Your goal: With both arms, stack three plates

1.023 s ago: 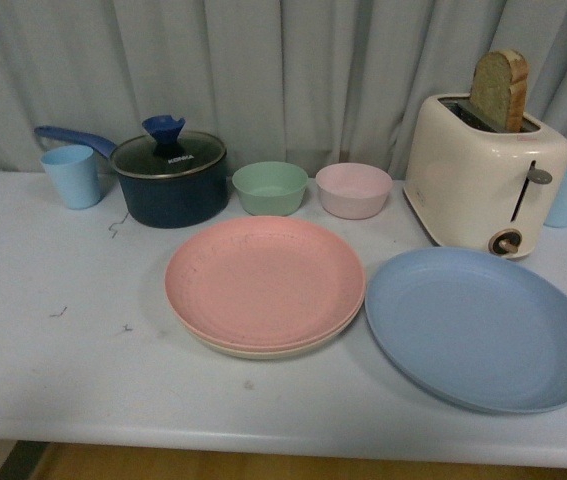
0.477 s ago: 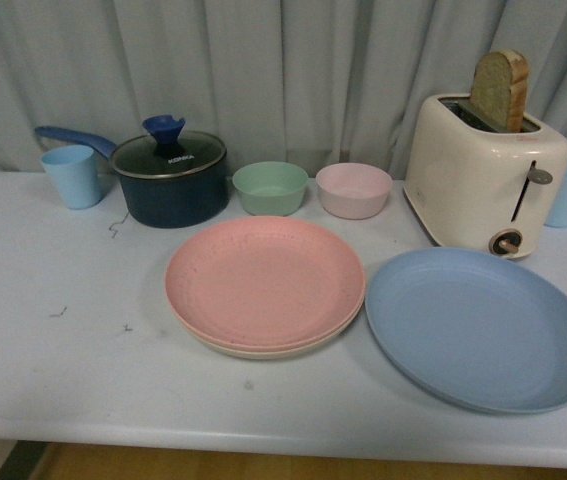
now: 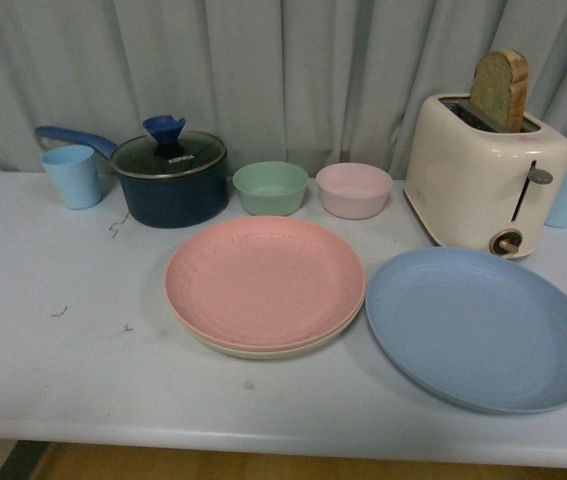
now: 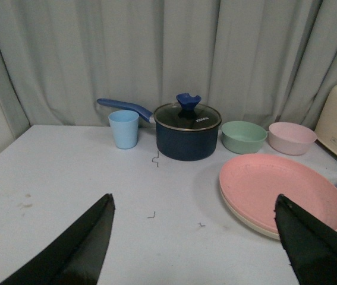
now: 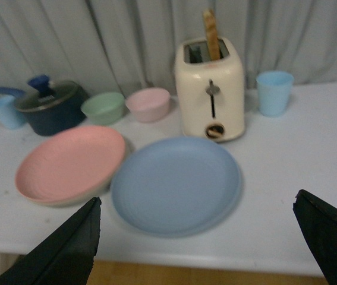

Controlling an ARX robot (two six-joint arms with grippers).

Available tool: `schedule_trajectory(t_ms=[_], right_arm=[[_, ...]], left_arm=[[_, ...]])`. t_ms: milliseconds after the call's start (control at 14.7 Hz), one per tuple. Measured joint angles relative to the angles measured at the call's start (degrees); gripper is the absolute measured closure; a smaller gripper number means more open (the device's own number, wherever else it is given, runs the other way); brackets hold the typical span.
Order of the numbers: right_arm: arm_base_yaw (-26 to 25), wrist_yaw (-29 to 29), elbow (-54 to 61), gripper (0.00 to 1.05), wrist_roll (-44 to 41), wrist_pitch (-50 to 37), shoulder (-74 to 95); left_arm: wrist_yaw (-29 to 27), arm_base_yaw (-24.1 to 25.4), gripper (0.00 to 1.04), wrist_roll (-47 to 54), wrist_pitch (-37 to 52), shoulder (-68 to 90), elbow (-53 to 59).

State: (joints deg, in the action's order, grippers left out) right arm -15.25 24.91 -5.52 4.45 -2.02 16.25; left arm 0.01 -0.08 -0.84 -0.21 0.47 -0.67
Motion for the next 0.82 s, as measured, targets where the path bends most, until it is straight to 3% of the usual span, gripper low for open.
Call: schedule_trajectory(t_ms=[136, 205, 273, 341, 545, 818], right_arm=[[-4.9, 5.9, -3.6, 0.06, 1.9, -10.6, 10.4], [-6.7, 5.9, -5.4, 0.06, 2.8, -15.1, 15.8], [-8.5, 4.7, -9.1, 0.06, 5.5, -21.7, 26.1], [-7.0, 0.2, -16.8, 0.06, 9.0, -27.3, 42.6], [-0.5, -9.4, -30.9, 0.06, 10.1, -22.5, 69.1], [5.7, -16.4, -39.9, 0.06, 10.0, -16.3, 87.4]], left_arm=[[0.0, 0.0, 0.06, 0.0, 0.0, 0.0, 0.0], [0.0, 0.0, 0.06, 0.1, 0.0, 0.0, 0.0], [0.0, 0.0, 0.07, 0.0, 0.0, 0.0, 0.0], [0.0, 0.0, 0.07, 0.0, 0.0, 0.0, 0.0], [0.0, 0.0, 0.07, 0.0, 0.0, 0.0, 0.0], [0.0, 0.0, 0.07, 0.0, 0.0, 0.0, 0.0]])
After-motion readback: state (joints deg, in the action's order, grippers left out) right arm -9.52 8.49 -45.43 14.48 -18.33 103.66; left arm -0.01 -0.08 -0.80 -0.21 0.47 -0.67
